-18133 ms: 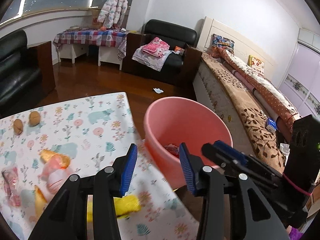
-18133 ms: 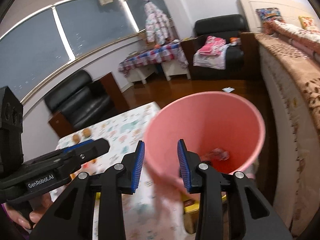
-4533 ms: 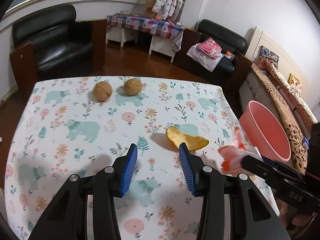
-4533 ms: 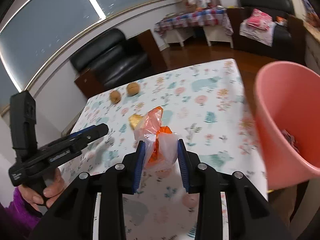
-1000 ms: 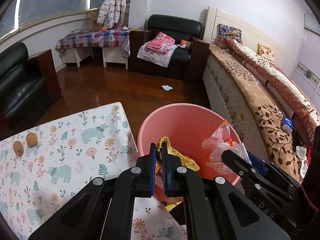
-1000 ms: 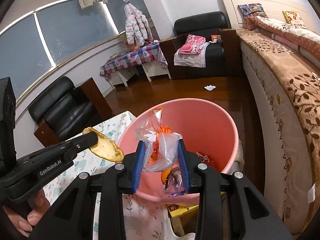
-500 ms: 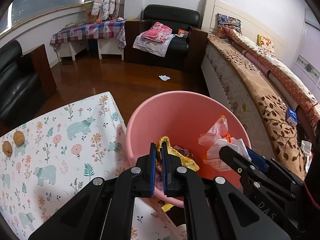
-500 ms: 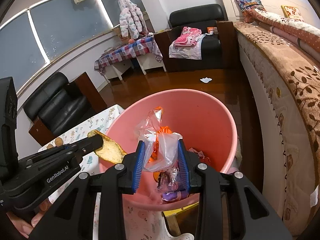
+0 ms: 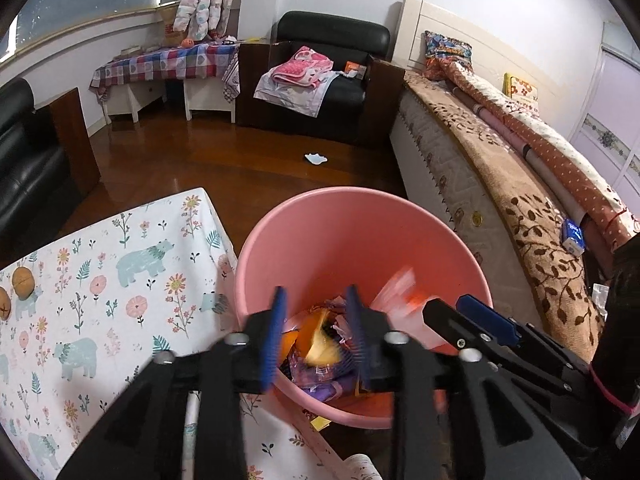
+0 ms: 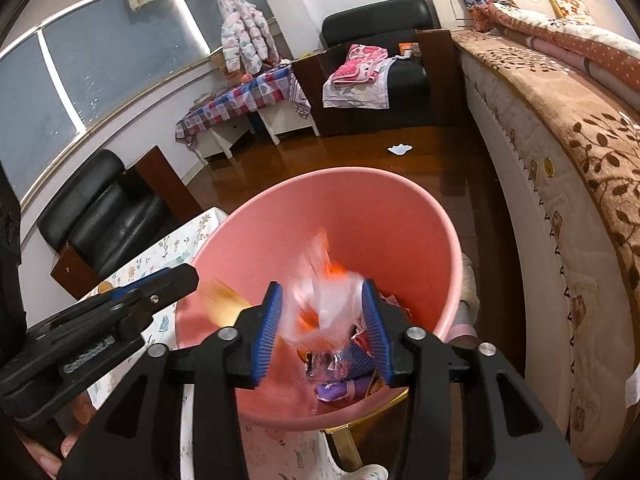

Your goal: Collect trash

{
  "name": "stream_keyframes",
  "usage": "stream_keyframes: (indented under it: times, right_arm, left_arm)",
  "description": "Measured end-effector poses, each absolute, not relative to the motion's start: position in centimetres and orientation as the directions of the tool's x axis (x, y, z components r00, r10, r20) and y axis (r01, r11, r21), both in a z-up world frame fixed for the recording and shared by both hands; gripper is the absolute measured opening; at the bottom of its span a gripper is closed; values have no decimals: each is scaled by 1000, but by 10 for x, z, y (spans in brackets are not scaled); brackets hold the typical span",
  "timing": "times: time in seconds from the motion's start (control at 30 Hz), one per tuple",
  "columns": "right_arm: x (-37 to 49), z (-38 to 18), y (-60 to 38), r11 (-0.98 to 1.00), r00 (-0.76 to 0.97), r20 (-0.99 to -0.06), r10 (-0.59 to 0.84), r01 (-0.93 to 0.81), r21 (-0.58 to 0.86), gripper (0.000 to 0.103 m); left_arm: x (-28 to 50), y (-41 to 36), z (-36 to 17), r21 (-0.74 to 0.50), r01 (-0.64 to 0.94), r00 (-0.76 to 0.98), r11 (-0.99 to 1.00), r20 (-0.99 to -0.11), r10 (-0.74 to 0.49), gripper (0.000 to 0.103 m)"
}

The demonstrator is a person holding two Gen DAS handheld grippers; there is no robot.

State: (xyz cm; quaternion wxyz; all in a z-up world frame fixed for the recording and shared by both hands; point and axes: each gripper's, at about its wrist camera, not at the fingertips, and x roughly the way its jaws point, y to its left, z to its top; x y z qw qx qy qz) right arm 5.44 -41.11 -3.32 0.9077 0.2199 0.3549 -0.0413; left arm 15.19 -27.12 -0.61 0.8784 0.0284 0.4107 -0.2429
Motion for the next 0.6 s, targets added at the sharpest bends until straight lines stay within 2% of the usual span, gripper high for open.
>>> stream_keyframes:
  times: [0.27, 0.4, 0.43, 0.53, 0.6]
  right_arm:
    - [48, -30, -408, 901, 750, -656, 84, 224, 371, 44]
    - [40, -24, -400, 905, 759, -645, 88, 209, 370, 44]
    - [38, -23, -398, 906, 760, -644, 90, 206, 370, 45]
    - [31, -23, -391, 904, 759, -641, 114, 188, 383, 57]
    - [28, -21, -382, 906, 758, -640, 129, 173, 387, 57]
  left_arm:
    - [142, -261, 4, -157, 467, 557, 870, -713, -427, 44]
    - [133, -254, 10, -152, 469, 568, 870, -703, -429, 45]
    - [131, -252, 11, -154, 467, 569, 871, -702, -429, 45]
    - [122, -243, 14, -150, 458, 577, 876, -699, -422, 47]
    - [115, -234, 16, -137, 452, 593, 882, -693, -411, 47]
